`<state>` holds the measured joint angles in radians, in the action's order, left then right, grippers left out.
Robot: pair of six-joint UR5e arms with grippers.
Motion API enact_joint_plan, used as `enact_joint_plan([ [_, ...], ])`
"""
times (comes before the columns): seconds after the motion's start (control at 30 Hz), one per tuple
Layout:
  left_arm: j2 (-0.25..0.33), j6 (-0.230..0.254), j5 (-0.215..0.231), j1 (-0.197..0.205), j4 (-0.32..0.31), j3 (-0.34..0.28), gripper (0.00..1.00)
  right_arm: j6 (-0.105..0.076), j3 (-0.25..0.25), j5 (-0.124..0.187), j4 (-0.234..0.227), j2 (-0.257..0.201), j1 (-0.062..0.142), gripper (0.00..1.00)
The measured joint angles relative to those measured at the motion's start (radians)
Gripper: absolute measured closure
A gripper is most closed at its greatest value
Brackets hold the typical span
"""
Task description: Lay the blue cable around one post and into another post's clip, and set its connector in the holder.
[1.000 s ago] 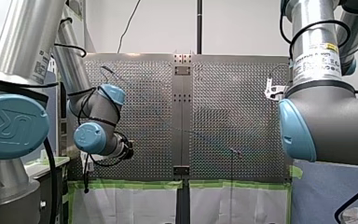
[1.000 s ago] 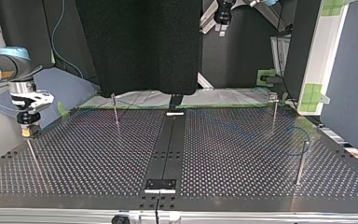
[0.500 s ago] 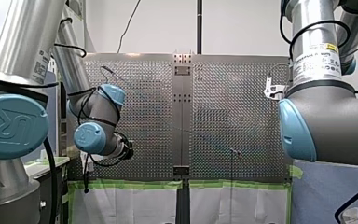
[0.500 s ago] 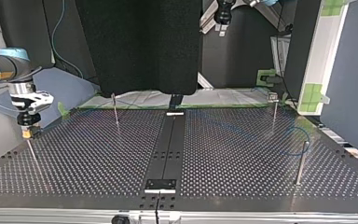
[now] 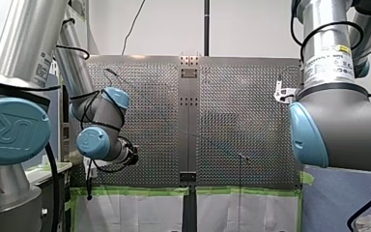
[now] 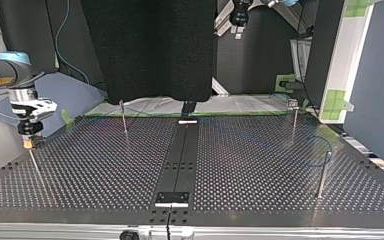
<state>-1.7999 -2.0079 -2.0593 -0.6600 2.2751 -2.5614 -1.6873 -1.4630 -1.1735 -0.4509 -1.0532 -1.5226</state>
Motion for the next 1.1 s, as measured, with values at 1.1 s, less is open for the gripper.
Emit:
enact_joint_plan([
  [1.1,0.0,0.0,-0.001,0.0,0.0,0.0,0.0,0.002,0.007,0.02,-0.023,0.007,0.003,0.62],
])
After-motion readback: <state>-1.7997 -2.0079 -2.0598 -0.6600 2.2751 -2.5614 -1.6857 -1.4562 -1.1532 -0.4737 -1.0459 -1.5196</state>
